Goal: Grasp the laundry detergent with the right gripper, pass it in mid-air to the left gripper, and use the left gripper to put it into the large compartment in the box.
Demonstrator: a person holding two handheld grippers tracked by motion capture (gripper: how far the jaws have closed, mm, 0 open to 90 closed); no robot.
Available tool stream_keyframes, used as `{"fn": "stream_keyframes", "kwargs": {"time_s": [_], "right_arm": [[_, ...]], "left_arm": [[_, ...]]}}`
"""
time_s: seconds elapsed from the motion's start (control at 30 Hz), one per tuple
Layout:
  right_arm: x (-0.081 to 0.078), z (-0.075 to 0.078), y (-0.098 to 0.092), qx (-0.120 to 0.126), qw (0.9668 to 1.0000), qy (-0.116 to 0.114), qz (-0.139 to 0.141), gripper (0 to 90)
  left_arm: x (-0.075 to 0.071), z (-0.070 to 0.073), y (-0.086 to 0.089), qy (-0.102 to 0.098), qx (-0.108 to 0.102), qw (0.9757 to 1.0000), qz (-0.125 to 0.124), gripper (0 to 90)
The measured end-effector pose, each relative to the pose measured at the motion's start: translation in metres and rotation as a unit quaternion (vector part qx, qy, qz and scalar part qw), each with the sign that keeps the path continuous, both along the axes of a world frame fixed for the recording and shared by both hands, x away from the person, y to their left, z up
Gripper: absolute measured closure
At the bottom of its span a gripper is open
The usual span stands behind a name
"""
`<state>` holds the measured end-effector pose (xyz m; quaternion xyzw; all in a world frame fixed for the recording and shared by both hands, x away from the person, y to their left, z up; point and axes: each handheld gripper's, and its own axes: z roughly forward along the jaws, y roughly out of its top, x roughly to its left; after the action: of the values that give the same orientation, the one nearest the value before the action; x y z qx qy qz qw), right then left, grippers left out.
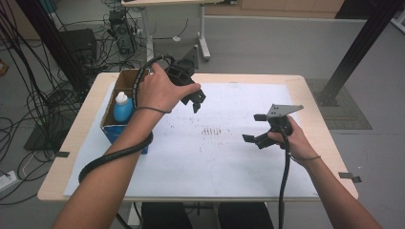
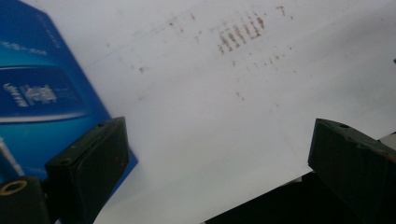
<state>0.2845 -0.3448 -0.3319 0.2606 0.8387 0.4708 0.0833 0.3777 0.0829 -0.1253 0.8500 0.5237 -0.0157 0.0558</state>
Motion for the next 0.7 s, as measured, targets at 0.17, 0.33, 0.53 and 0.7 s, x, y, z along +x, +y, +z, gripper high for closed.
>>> {"fn": "stream_keyframes", "kwargs": {"time_s": [0.17, 0.33, 0.53, 0.7], "right_arm": [[0.0, 0.008, -0.004, -0.016, 0.9997, 0.006, -0.019, 2.5], [0.001, 0.012, -0.006, -0.021, 0.9993, 0.012, -0.029, 2.5], [0.001, 0.016, -0.008, -0.032, 0.9986, 0.014, -0.04, 2.6], [0.0, 0.02, -0.008, -0.037, 0.9981, 0.017, -0.046, 2.6]], "left_arm": [[-0.009, -0.018, -0.014, 0.002, 0.002, 0.9998, -0.02, 5.8], [-0.016, -0.03, -0.023, 0.001, 0.006, 0.9995, -0.031, 5.9], [-0.021, -0.052, -0.031, 0.008, 0.012, 0.9991, -0.04, 6.0], [-0.023, -0.068, -0.036, 0.015, 0.009, 0.9989, -0.043, 6.1]]}}
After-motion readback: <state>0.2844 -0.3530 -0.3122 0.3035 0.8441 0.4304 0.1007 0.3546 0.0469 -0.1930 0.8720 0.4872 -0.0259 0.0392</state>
